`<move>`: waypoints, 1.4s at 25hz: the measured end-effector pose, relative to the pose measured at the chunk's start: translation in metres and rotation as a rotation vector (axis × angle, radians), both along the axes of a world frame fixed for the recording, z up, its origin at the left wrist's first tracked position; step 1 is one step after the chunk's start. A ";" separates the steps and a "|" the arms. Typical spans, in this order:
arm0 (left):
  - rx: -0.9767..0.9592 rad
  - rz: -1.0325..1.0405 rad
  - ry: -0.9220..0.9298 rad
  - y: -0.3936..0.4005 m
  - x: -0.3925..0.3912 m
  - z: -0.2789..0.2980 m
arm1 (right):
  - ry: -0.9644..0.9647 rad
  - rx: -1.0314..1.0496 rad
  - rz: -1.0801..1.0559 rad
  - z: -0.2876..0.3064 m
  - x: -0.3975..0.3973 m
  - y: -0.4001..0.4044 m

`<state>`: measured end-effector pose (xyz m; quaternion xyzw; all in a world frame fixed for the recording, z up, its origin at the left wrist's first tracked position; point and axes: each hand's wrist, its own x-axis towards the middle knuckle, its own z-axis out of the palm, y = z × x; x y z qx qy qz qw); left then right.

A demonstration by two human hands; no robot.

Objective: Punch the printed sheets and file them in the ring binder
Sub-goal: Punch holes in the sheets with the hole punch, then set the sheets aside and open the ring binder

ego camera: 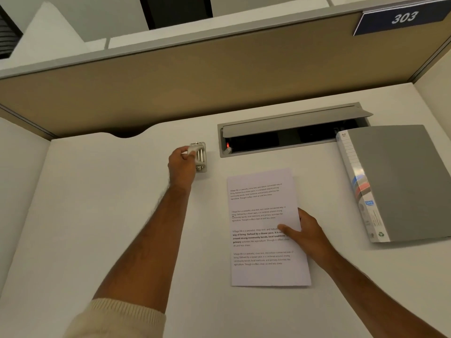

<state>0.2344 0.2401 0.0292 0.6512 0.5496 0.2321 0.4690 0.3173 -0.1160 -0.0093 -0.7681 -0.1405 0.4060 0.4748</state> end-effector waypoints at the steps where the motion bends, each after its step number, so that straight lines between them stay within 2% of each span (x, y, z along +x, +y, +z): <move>1: 0.000 0.000 0.007 0.006 0.006 -0.003 | 0.003 -0.001 0.000 0.000 0.000 0.000; 18: 0.039 -0.084 0.237 0.054 0.047 -0.040 | 0.040 -0.016 -0.016 -0.006 0.001 0.002; 21: -0.011 -0.050 0.236 0.052 0.045 -0.037 | 0.035 -0.009 -0.021 -0.006 0.001 0.002; 22: -0.002 -0.019 0.232 0.049 0.043 -0.034 | 0.038 -0.005 -0.024 -0.005 0.001 0.002; 25: 0.197 0.009 0.298 0.030 0.035 -0.018 | 0.047 0.015 -0.031 -0.003 0.000 0.002; 29: 0.252 -0.098 0.183 -0.011 0.005 -0.008 | 0.050 0.042 -0.039 0.004 -0.006 0.003; 32: 0.129 -0.194 0.070 -0.048 -0.024 -0.008 | 0.050 0.071 -0.031 0.015 -0.014 0.003; 35: -0.033 -0.197 0.022 -0.088 -0.053 -0.001 | 0.046 0.101 -0.010 0.027 -0.023 -0.001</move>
